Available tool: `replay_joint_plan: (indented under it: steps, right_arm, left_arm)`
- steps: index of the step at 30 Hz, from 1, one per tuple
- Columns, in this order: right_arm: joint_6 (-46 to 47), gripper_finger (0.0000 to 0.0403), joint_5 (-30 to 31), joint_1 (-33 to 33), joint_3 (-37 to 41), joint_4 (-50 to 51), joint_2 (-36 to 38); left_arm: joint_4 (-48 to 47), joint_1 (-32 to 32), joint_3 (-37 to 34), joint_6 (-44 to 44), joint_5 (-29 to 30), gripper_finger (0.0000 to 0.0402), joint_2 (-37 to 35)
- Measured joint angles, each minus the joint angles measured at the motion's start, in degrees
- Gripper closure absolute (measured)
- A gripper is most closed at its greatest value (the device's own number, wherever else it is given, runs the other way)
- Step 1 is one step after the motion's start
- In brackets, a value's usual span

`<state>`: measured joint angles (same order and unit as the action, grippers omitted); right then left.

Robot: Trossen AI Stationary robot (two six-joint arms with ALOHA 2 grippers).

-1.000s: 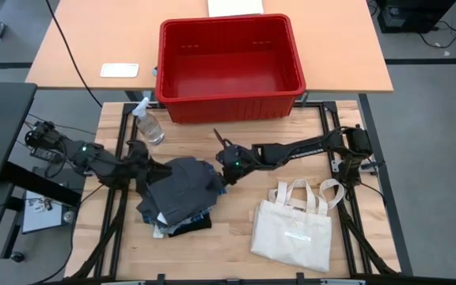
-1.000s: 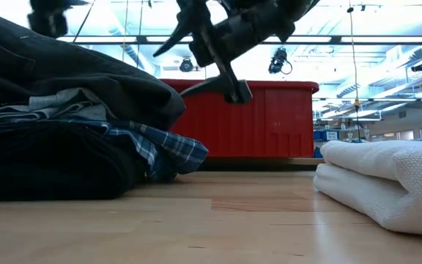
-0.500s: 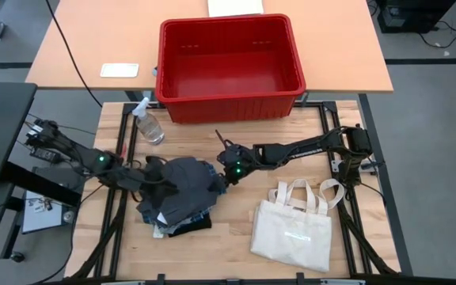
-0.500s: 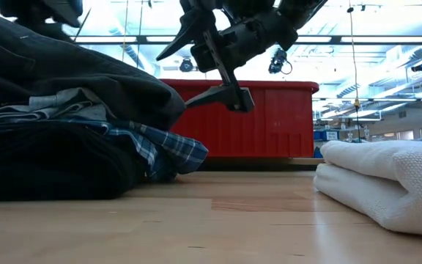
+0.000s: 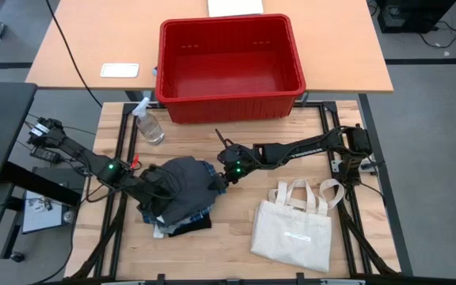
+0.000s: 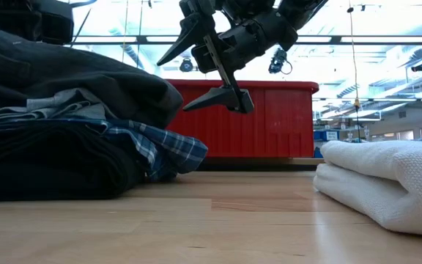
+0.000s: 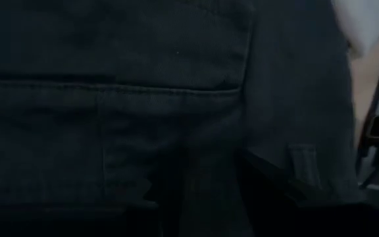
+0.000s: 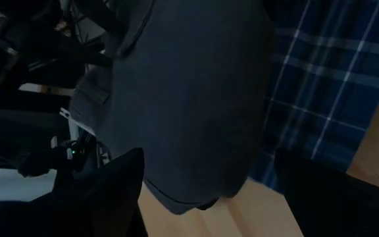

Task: Fold laundry
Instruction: Put the gray pants into the red bin

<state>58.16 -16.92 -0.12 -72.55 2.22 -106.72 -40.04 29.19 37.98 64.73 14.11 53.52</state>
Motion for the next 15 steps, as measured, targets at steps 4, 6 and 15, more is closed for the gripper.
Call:
replay_joint_plan:
  steps: [4, 6, 15]
  right_arm:
    - [0.4, 0.0056, -0.3, 1.3, 0.0, 0.1, 0.0]
    - [0.8, 0.0056, -0.3, 2.0, 0.0, 0.3, 0.0]
    - [5.2, 0.0048, 2.0, 3.8, 0.0, 1.4, 0.0]
  left_arm:
    - [0.0, 0.0, 0.0, -1.1, -0.6, 0.0258, 1.9]
    - [-0.1, 0.1, 0.0, -1.1, -1.2, 0.0258, 2.3]
    - [-0.6, 1.6, 0.0, -0.9, -1.3, 0.0258, 2.4]
